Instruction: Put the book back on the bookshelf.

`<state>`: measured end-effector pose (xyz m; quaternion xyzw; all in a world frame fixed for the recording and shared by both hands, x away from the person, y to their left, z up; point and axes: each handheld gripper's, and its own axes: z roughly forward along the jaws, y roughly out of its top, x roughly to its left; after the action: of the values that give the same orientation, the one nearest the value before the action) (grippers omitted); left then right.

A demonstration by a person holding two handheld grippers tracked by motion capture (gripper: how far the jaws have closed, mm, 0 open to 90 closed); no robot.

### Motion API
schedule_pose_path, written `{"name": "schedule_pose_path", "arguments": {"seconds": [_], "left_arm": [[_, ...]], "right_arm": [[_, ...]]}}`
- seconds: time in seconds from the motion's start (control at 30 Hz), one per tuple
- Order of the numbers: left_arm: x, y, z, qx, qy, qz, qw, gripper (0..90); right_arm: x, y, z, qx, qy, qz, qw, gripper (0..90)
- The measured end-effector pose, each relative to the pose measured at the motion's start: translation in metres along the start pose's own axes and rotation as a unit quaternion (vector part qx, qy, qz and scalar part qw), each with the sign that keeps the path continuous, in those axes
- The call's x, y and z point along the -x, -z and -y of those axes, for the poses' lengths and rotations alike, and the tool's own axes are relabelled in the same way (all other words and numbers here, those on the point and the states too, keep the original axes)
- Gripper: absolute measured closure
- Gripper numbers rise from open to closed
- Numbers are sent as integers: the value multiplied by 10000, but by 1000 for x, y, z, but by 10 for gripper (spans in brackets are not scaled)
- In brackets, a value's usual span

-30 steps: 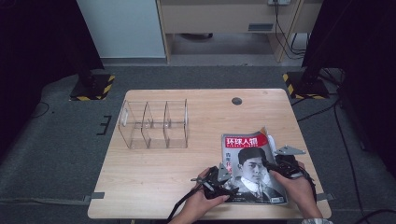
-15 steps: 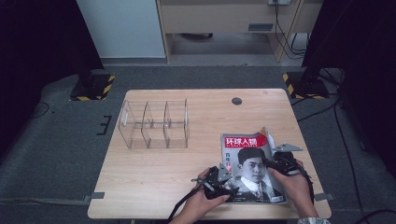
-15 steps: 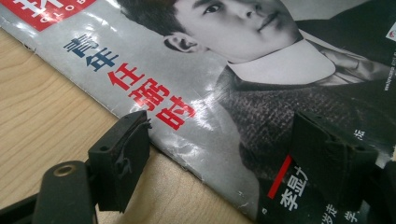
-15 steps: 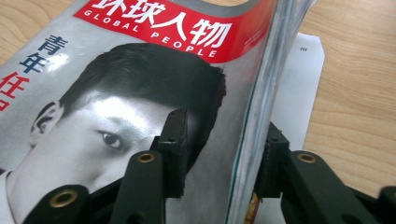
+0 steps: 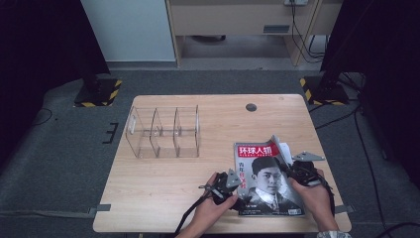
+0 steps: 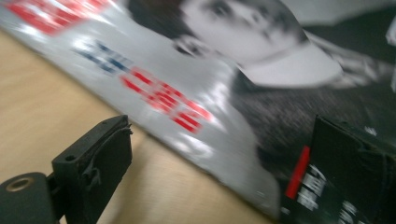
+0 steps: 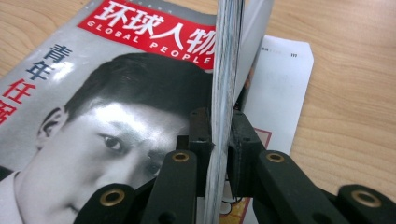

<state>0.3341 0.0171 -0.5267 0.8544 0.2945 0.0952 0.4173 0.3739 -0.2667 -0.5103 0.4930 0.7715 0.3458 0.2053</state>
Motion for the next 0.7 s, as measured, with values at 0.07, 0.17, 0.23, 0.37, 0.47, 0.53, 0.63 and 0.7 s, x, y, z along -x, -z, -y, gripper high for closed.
{"name": "schedule_pose_path", "arguments": {"seconds": [0.07, 0.17, 0.23, 0.37, 0.47, 0.53, 0.63, 0.7], "left_arm": [[-6, 5, -2, 111, 122, -61, 9998, 51], [-14, 10, -2, 171, 255, -181, 9994, 53], [-18, 12, -2, 173, 359, -164, 9991, 55], [-22, 12, -6, 146, 416, -135, 9989, 57], [-26, 4, -13, 52, 252, -180, 9995, 56], [-30, -3, -15, -24, 225, -207, 9995, 56], [-33, -9, -12, -138, 299, -161, 9993, 56], [-32, -9, -8, -155, 317, -151, 9993, 56]], "right_arm": [[0, 1, 0, 8, 10, -27, 10000, 835], [0, 3, -1, 100, 0, -52, 9999, 846], [0, 5, -1, 173, -49, -97, 9998, 851], [-1, 9, -1, 299, -19, -146, 9994, 860], [-2, 9, 0, 297, -51, -119, 9995, 864], [-2, 8, 0, 285, -36, -116, 9995, 866], [-2, 10, -1, 334, -21, -146, 9993, 871], [-3, 11, -2, 366, -13, -162, 9992, 873]]}}
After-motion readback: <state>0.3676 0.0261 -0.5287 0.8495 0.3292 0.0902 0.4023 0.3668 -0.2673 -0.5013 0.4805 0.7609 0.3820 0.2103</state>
